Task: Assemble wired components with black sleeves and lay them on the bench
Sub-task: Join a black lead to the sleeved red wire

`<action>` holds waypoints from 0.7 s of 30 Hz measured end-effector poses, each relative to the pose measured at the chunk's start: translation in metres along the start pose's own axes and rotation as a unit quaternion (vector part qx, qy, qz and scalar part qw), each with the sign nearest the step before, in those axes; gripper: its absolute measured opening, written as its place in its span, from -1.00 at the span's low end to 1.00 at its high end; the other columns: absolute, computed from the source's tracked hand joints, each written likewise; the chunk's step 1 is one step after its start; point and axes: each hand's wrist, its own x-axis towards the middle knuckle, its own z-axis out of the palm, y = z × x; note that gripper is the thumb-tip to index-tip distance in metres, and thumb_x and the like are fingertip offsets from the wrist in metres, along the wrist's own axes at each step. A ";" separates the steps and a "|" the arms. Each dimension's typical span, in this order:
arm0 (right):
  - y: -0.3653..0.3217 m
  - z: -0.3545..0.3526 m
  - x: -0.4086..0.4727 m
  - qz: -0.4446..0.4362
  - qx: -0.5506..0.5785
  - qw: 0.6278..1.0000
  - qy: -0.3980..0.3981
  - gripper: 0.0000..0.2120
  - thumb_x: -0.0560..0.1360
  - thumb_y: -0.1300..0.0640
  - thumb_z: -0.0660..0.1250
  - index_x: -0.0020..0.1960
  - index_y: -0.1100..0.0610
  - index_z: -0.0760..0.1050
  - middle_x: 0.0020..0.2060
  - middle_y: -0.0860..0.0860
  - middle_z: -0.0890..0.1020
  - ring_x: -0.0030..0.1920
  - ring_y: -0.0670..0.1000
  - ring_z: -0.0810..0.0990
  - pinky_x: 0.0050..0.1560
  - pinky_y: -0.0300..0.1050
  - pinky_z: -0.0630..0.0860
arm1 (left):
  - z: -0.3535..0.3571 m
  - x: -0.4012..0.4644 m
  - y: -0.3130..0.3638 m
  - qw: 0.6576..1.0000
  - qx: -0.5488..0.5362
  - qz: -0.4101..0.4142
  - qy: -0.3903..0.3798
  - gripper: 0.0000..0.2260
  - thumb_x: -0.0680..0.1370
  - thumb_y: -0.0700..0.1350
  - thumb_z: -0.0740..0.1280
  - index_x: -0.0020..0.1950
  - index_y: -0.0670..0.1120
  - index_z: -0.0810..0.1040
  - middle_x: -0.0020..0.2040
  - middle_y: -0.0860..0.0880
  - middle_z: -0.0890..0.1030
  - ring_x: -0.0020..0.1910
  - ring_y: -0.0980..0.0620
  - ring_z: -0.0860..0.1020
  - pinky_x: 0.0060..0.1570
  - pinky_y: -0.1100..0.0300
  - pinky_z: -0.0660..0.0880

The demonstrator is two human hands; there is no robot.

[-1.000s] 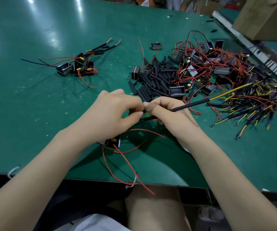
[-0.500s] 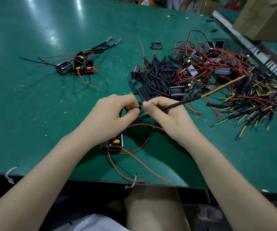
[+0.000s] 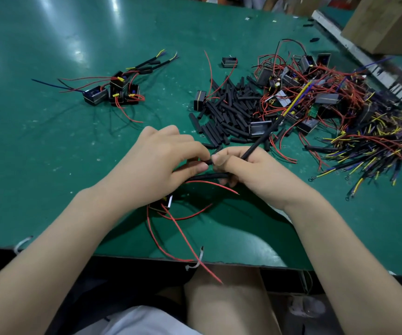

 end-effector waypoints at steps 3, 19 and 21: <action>-0.002 0.000 0.000 0.002 0.030 1.000 -0.002 -0.70 0.54 0.18 0.24 -0.31 -0.01 0.59 -0.39 -0.12 0.55 -0.36 -0.12 0.53 -0.30 -0.21 0.37 | 0.003 0.001 0.004 1.000 -0.022 -0.014 0.011 -0.74 0.54 0.08 0.19 -0.03 -0.02 0.62 -0.24 0.09 0.58 -0.24 0.06 0.34 -0.19 0.08 0.32; 0.000 0.012 0.006 -0.025 0.102 0.985 0.138 -0.87 0.37 0.04 0.30 -0.31 -0.08 0.60 -0.32 -0.14 0.61 -0.23 -0.14 0.56 -0.15 -0.19 0.44 | 0.006 0.010 0.004 0.986 -0.123 -0.105 0.027 -0.78 0.49 0.04 0.24 -0.04 -0.02 0.61 -0.23 0.13 0.56 -0.19 0.14 0.38 -0.18 0.41 0.28; -0.002 0.011 0.007 -0.019 0.111 0.985 0.132 -0.84 0.31 0.07 0.26 -0.36 -0.07 0.59 -0.36 -0.14 0.59 -0.29 -0.15 0.53 -0.27 -0.21 0.40 | 0.007 0.011 0.006 0.988 -0.116 -0.099 0.019 -0.76 0.49 0.06 0.23 -0.03 -0.01 0.62 -0.24 0.14 0.55 -0.20 0.11 0.39 -0.18 0.21 0.30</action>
